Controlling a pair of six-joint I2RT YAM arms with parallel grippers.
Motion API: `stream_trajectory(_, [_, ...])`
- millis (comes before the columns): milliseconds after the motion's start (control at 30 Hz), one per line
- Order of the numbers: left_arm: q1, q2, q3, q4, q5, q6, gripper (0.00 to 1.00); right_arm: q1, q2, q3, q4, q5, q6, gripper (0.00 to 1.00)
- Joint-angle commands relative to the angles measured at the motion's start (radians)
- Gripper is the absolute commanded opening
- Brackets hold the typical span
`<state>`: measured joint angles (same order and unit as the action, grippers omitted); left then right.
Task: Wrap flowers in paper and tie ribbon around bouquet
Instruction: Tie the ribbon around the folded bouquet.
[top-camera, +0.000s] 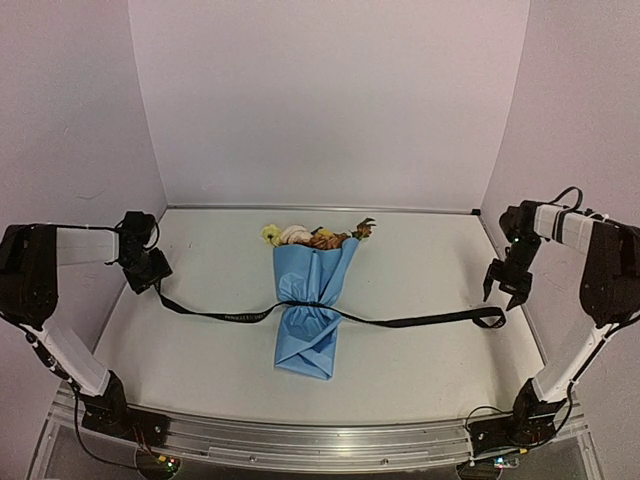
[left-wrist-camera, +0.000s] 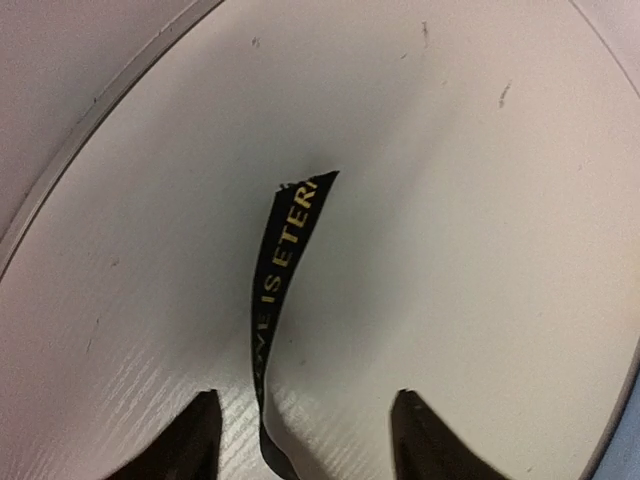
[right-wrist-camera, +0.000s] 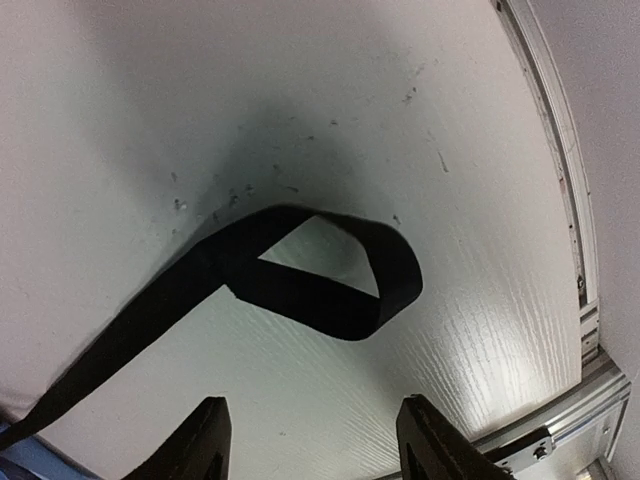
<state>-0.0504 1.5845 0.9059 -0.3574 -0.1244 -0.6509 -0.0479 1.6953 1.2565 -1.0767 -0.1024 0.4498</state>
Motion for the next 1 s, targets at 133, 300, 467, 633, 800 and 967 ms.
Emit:
stream_trajectory(133, [-0.222, -0.116, 0.101, 0.152, 0.071, 0.329, 0.78, 0.159, -0.066, 0.016, 0.149, -0.005, -0.209, 0.69])
stream_trajectory(300, [-0.358, -0.045, 0.145, 0.165, 0.24, 0.567, 0.76, 0.259, -0.08, -0.021, 0.28, -0.093, -0.338, 0.72])
stream_trajectory(467, [-0.422, -0.069, 0.055, 0.262, 0.405, 0.809, 0.73, 0.341, -0.091, -0.071, 0.376, -0.239, -0.456, 0.79])
stream_trajectory(633, [-0.464, -0.107, -0.06, 0.353, 0.514, 0.995, 0.73, 0.451, -0.089, -0.14, 0.471, -0.321, -0.584, 0.8])
stream_trajectory(800, [-0.512, -0.04, -0.049, 0.307, 0.473, 1.105, 0.72, 0.542, -0.052, -0.152, 0.507, -0.327, -0.631, 0.81])
stream_trajectory(967, [-0.547, 0.026, -0.037, 0.31, 0.444, 1.153, 0.72, 0.628, 0.006, -0.139, 0.518, -0.29, -0.685, 0.81])
